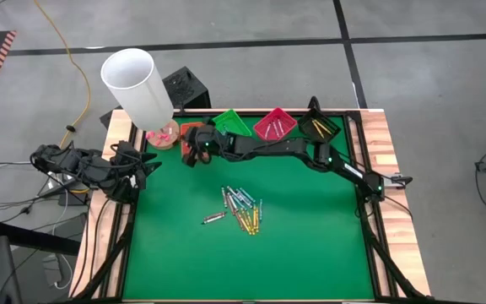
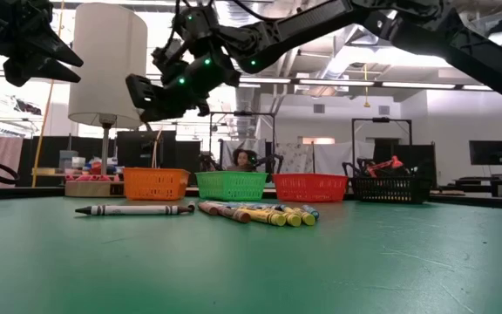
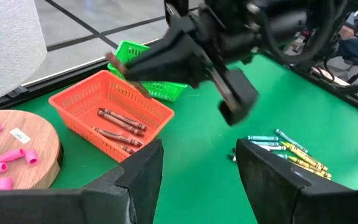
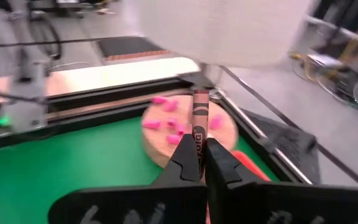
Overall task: Sort crayons
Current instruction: Put the brown crayon into the orange bin
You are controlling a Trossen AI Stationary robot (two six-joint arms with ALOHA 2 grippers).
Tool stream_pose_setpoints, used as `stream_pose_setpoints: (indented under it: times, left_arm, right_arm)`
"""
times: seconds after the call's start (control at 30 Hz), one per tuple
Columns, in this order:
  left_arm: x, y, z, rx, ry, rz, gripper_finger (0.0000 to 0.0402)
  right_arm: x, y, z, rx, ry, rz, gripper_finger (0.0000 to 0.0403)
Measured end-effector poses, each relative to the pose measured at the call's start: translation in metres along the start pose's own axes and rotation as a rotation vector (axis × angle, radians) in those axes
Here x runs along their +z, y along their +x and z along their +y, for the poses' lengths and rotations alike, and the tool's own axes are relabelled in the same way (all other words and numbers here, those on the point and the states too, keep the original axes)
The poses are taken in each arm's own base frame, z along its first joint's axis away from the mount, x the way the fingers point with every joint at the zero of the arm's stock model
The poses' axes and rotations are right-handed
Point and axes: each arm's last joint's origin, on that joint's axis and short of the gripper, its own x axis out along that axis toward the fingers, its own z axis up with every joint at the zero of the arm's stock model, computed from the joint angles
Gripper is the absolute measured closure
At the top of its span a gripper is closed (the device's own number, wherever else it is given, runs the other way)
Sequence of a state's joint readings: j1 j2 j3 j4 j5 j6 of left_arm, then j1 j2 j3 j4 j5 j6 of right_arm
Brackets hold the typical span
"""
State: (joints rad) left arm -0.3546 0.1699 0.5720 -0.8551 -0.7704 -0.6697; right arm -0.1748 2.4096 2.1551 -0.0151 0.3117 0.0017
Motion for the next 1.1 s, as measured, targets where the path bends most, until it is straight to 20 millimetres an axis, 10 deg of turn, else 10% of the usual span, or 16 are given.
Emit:
stream_pose_setpoints:
  times: [1.1]
  left_arm:
    - [0.0,0.0,0.0,-0.001,-0.009,0.0,0.021]
  right_arm:
    - [-0.039,0.021,-0.016,-0.096,0.066,0.137,0.0393]
